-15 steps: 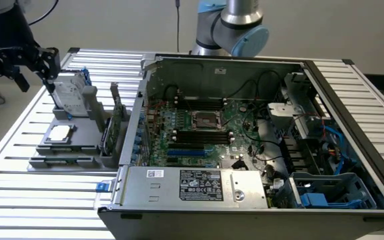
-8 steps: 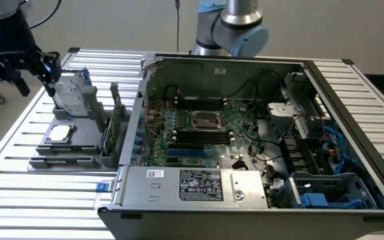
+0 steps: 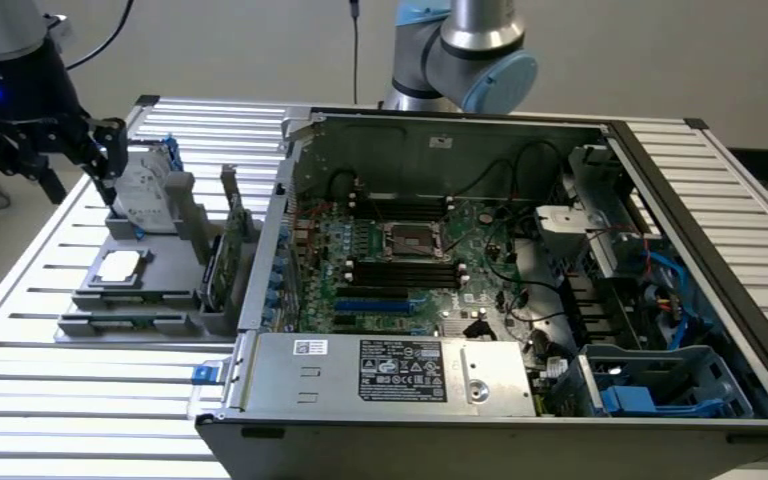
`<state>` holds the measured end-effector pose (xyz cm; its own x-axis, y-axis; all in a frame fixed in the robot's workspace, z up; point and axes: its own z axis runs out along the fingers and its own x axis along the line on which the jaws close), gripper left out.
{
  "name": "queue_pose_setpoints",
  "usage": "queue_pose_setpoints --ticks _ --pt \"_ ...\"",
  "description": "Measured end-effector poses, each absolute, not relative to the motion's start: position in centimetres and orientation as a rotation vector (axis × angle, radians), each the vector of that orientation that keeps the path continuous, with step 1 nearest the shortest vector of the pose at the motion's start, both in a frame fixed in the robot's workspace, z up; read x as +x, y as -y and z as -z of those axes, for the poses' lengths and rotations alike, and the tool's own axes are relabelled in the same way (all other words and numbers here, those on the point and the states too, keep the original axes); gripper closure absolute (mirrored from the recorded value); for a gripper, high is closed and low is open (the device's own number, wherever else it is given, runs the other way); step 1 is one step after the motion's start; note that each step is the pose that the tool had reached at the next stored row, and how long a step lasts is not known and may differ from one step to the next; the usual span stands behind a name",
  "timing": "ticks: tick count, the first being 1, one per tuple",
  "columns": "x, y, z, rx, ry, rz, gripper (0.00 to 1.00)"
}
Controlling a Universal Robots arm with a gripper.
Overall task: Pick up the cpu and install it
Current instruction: 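Pick up the cpu and move it towards the insertion slot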
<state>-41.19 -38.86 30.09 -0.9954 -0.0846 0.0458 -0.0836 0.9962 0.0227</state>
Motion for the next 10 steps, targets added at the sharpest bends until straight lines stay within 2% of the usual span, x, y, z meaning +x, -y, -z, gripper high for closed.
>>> queue_pose_setpoints --ticks 10 --pt "-41.2 38.9 -28.3 0.136 3.092 0.031 0.40"
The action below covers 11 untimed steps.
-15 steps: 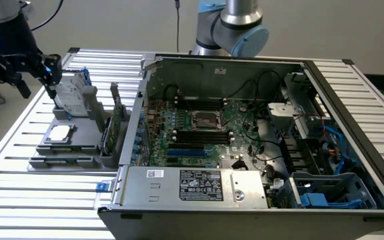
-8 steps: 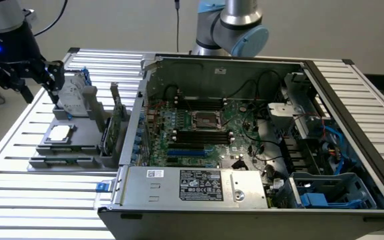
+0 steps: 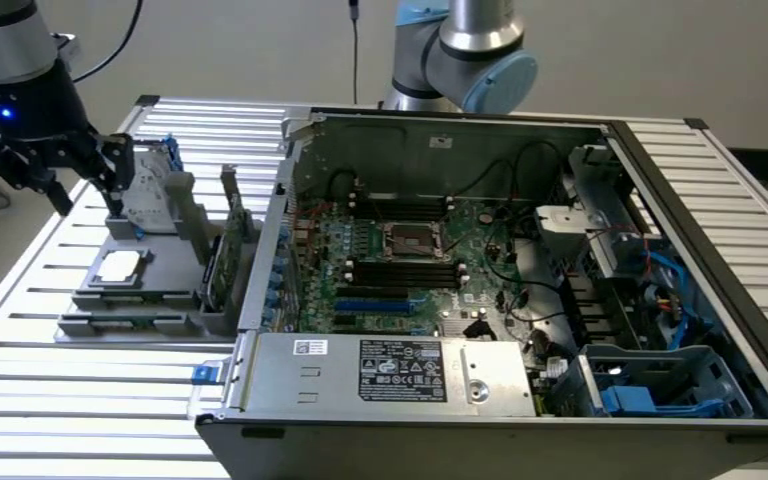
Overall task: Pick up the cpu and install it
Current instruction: 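Pick up the cpu and move it towards the insertion slot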
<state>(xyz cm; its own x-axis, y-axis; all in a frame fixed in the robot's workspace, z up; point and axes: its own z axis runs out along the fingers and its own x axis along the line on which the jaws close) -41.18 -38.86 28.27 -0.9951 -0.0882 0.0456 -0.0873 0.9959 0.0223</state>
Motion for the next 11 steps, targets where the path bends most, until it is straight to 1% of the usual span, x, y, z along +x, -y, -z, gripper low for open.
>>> queue_pose_setpoints --ticks 2,3,11 --pt "-41.2 38.9 -27.9 0.136 3.092 0.031 0.39" --pt "-41.2 38.9 -27.7 0.136 3.092 0.031 0.33" --pt "-41.2 38.9 -26.3 0.133 3.092 0.031 0.33"
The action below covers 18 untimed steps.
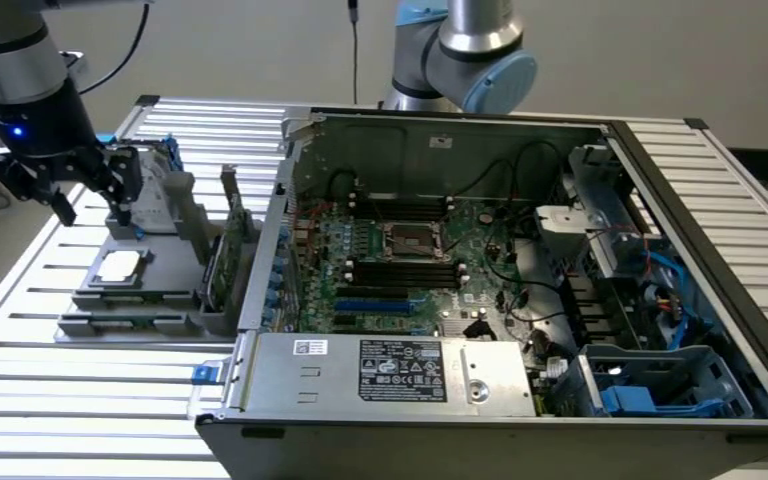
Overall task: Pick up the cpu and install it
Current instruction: 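Pick up the cpu and move it towards the insertion slot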
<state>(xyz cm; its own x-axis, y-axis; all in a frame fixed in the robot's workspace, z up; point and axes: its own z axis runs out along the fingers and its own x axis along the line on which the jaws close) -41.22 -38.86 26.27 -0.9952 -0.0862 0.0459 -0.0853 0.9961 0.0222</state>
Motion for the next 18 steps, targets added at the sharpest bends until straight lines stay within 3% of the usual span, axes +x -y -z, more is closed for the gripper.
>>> queue_pose_setpoints --ticks 18 --pt "-41.3 38.9 -23.0 0.133 3.092 0.031 0.33"
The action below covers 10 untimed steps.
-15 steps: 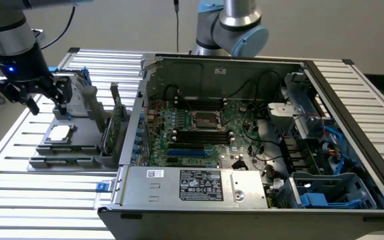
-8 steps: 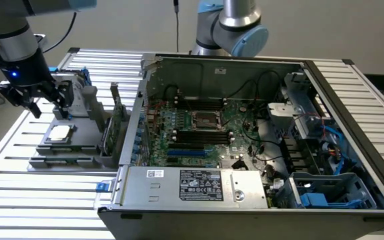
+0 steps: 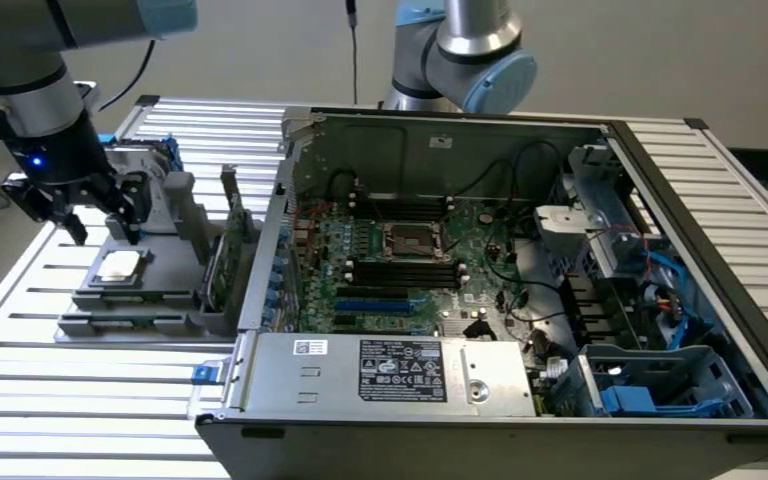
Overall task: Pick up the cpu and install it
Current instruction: 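Pick up the cpu and move it towards the insertion slot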
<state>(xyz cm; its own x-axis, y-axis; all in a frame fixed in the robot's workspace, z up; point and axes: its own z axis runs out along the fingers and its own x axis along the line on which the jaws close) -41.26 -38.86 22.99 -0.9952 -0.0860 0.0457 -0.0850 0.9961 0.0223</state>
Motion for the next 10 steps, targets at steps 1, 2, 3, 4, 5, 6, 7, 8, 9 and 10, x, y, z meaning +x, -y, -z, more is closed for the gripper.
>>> queue_pose_setpoints --ticks 1,2,3,4,5,6,7,8,9,10 --pt "-41.3 38.9 -22.8 0.133 3.092 0.031 0.33" --pt "-41.3 38.9 -22.6 0.132 3.092 0.031 0.33" --pt "-41.3 38.9 -22.5 0.133 3.092 0.031 0.33" --pt "-41.3 38.9 -22.3 0.133 3.092 0.031 0.33" --pt "-41.3 38.9 -22.1 0.133 3.092 0.031 0.33" --pt "-41.3 38.9 -21.9 0.133 3.092 0.031 0.33" --pt "-41.3 38.9 -21.7 0.133 3.092 0.031 0.33" --pt "-41.3 38.9 -21.5 0.132 3.092 0.031 0.33" --pt "-41.3 38.9 -21.4 0.132 3.092 0.031 0.33" --pt "-41.3 38.9 -21.2 0.132 3.092 0.031 0.33"
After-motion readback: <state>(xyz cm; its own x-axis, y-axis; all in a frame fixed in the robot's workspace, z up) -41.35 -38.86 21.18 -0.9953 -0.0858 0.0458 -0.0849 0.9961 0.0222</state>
